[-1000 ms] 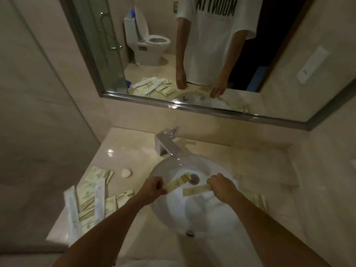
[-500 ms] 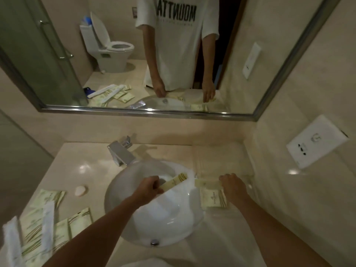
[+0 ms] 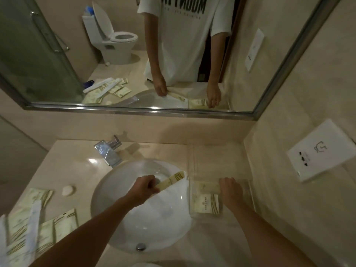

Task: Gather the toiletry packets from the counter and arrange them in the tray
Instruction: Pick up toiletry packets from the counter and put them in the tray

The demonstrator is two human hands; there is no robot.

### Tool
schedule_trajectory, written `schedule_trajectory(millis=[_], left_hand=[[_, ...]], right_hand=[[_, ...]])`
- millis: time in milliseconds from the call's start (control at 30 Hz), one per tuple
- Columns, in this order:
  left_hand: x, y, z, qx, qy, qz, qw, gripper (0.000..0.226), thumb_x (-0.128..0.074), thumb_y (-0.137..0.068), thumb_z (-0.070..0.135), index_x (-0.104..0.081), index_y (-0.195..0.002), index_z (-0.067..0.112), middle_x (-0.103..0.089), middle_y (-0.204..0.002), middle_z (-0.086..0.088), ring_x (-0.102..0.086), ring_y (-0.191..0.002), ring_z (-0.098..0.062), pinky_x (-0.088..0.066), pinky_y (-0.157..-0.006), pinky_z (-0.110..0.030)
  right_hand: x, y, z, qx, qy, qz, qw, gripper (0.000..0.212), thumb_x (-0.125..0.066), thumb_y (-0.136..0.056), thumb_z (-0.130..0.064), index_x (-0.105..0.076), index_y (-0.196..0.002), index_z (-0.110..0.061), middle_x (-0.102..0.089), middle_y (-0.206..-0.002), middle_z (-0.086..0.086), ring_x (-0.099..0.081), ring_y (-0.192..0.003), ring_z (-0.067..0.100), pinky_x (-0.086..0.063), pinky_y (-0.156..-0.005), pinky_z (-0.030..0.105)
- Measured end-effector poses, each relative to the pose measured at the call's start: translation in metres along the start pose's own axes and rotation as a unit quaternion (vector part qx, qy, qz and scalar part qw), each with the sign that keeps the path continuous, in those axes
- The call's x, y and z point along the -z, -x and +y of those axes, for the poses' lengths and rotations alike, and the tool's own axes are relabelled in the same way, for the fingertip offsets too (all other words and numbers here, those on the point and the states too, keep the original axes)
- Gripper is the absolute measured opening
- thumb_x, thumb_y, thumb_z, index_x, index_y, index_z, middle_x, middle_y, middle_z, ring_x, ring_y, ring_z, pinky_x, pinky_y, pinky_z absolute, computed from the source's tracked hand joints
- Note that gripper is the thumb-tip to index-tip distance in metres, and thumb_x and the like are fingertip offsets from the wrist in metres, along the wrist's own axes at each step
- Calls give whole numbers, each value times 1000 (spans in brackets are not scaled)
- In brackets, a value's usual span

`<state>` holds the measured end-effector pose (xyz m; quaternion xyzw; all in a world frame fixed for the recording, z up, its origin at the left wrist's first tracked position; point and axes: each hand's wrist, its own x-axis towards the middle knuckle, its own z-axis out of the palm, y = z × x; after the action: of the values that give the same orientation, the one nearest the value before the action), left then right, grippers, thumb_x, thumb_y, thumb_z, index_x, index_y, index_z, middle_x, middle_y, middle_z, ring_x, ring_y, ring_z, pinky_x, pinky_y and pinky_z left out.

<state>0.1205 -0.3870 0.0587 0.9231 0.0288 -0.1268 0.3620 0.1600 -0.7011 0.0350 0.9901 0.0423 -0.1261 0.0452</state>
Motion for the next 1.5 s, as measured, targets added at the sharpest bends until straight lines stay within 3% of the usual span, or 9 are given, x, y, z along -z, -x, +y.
schedule_trajectory(millis=[300, 433, 733, 900, 967, 1033, 1133, 1267, 1500], left_hand=[[-7, -19, 6, 7, -21, -9, 1000, 45, -74, -74, 10, -36, -55, 25, -55, -62, 6, -41, -52, -2, -38, -50, -11], [-16, -27, -1, 20, -15, -22, 999, 41, -74, -71, 16, -38, -54, 26, -68, -79, -11, -50, -61, -11, -41, -55, -27], [-26, -29, -5, 15, -10, -30, 999, 33, -70, -63, 28, -38, -59, 23, -63, -75, -12, -49, -62, -18, -47, -62, -47], [-24, -28, -4, 25, -9, -28, 999, 36, -74, -67, 22, -39, -57, 28, -65, -78, -12, -51, -62, -16, -48, -59, -42], [-24, -28, -2, 28, -4, -36, 999, 35, -74, -66, 22, -40, -58, 25, -66, -81, -13, -56, -65, -24, -48, -58, -42], [-23, -27, 6, 30, 2, -40, 999, 36, -73, -67, 19, -39, -58, 22, -64, -79, -14, -50, -60, -20, -41, -53, -36], [-25, -26, 21, 26, 2, -44, 999, 38, -73, -72, 14, -38, -58, 22, -50, -64, -1, -38, -55, -9, -31, -47, -17], [-29, -26, 36, 12, 2, -57, 998, 37, -72, -75, 12, -39, -60, 19, -42, -60, 6, -34, -53, -7, -34, -44, -14], [-33, -29, 44, 2, -16, -64, 998, 38, -73, -76, 16, -39, -60, 22, -43, -60, 8, -35, -54, -6, -27, -48, -15]], right_hand=[[-29, -16, 5, 52, -44, -1, 998, 36, -48, -86, 0, -53, -118, -16, -59, -113, 5, -55, -106, 22, -49, -83, 31], [-41, -10, 9, 60, -113, 36, 991, 42, -67, -72, 7, -61, -109, -12, -62, -101, 9, -62, -92, 25, -53, -73, 33], [-53, -14, 10, 58, -195, 5, 979, 48, -54, -83, 8, -54, -126, -13, -55, -116, 11, -59, -101, 26, -49, -82, 32], [-60, -18, 11, 57, -211, -4, 976, 57, -49, -81, 12, -50, -132, -13, -47, -128, 11, -57, -104, 25, -51, -89, 34], [-61, -17, 11, 61, -212, 0, 975, 53, -49, -82, 10, -52, -130, -11, -48, -126, 11, -57, -103, 25, -51, -89, 34], [-60, -14, 12, 66, -216, 2, 974, 49, -51, -82, 10, -55, -126, -11, -49, -122, 9, -58, -100, 23, -51, -87, 32], [-59, -12, 13, 58, -221, -2, 973, 42, -52, -81, 12, -58, -116, -10, -51, -114, 7, -59, -94, 22, -51, -80, 30], [-60, -12, 16, 54, -240, -1, 969, 36, -51, -81, 11, -59, -109, -11, -50, -110, 7, -59, -92, 25, -50, -78, 32], [-59, -10, 17, 21, -239, -26, 970, 51, -42, -89, 0, -41, -138, -14, -41, -135, 9, -51, -116, 27, -44, -95, 35]])
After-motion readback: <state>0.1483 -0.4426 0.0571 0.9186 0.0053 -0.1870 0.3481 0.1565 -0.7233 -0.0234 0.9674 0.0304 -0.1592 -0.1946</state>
